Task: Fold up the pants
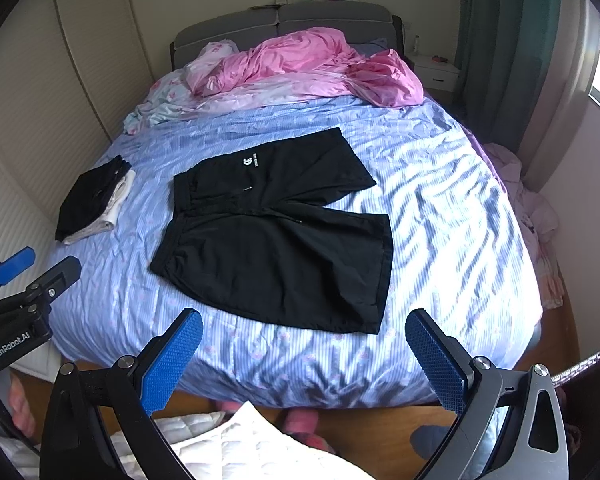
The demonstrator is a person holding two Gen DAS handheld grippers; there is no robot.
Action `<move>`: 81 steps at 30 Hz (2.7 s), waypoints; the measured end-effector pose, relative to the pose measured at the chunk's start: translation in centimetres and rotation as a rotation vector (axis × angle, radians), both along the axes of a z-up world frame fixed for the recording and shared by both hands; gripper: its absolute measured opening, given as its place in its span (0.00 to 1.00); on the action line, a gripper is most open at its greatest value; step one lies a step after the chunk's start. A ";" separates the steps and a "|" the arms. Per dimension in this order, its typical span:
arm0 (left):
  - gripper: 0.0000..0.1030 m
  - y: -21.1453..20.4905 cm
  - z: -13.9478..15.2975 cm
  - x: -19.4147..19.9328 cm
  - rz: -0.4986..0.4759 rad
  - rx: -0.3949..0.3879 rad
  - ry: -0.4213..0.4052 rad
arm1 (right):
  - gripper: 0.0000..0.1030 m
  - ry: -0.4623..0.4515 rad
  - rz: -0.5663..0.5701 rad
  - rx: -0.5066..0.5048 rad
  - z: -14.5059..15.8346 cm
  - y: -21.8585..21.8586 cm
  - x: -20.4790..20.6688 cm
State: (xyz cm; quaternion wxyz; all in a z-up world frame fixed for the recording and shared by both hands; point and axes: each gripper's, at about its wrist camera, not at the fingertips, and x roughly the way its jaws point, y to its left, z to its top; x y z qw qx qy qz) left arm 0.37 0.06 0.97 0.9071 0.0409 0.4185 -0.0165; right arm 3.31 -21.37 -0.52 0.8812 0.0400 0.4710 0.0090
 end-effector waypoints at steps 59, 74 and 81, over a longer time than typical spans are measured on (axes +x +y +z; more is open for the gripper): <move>0.76 12.3 -33.2 19.6 0.178 -0.267 0.529 | 0.91 0.376 -0.642 0.230 -32.2 1.4 10.6; 0.10 12.3 -32.3 19.8 0.167 -0.368 0.551 | 0.09 0.390 -0.623 0.227 -32.9 -0.2 12.8; 0.10 12.3 -28.5 20.0 0.158 -0.362 0.500 | 0.06 0.280 -0.550 0.184 -26.1 -1.0 14.8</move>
